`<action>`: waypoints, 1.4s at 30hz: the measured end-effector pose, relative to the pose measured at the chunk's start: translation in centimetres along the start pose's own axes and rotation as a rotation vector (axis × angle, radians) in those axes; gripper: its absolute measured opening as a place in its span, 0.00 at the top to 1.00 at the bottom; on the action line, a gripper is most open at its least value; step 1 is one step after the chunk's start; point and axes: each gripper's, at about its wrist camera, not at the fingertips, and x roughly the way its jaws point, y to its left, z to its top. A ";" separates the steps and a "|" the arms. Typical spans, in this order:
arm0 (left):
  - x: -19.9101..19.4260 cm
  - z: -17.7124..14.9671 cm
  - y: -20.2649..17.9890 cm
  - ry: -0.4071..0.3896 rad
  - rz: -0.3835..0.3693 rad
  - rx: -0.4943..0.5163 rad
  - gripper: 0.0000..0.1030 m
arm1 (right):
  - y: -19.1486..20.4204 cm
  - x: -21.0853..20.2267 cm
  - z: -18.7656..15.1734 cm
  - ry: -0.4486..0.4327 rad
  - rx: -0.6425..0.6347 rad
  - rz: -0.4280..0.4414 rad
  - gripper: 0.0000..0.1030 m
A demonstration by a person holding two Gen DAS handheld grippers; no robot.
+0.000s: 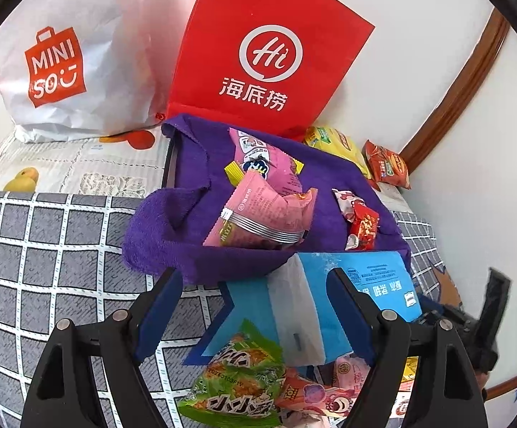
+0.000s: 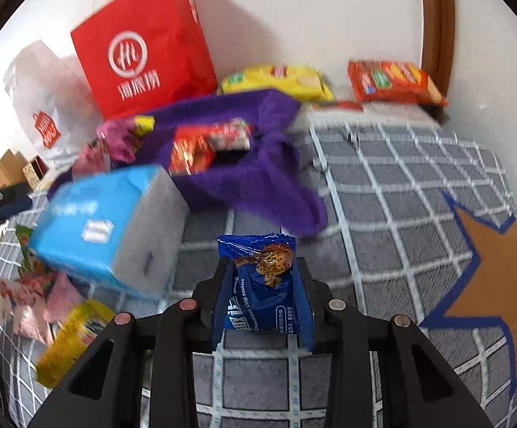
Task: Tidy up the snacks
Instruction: 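Grasp the blue chocolate snack packet with the right tool, then grasp the green snack bag with the left tool while the right holds the blue packet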
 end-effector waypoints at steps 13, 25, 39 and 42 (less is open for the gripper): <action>0.4 -0.3 -0.2 0.013 0.007 0.012 0.21 | 1.5 0.8 -0.1 0.013 -0.069 -0.065 0.52; -0.7 -1.4 -0.5 0.085 -0.060 0.071 0.22 | 0.6 0.4 -0.2 0.000 -0.015 -0.025 0.57; 1.5 -2.9 -0.5 0.206 0.066 0.184 0.24 | 0.9 0.6 -0.1 0.004 -0.028 -0.048 0.56; 2.6 -3.5 -0.6 0.261 0.078 0.207 0.34 | 1.0 0.6 -0.1 0.005 -0.031 -0.051 0.56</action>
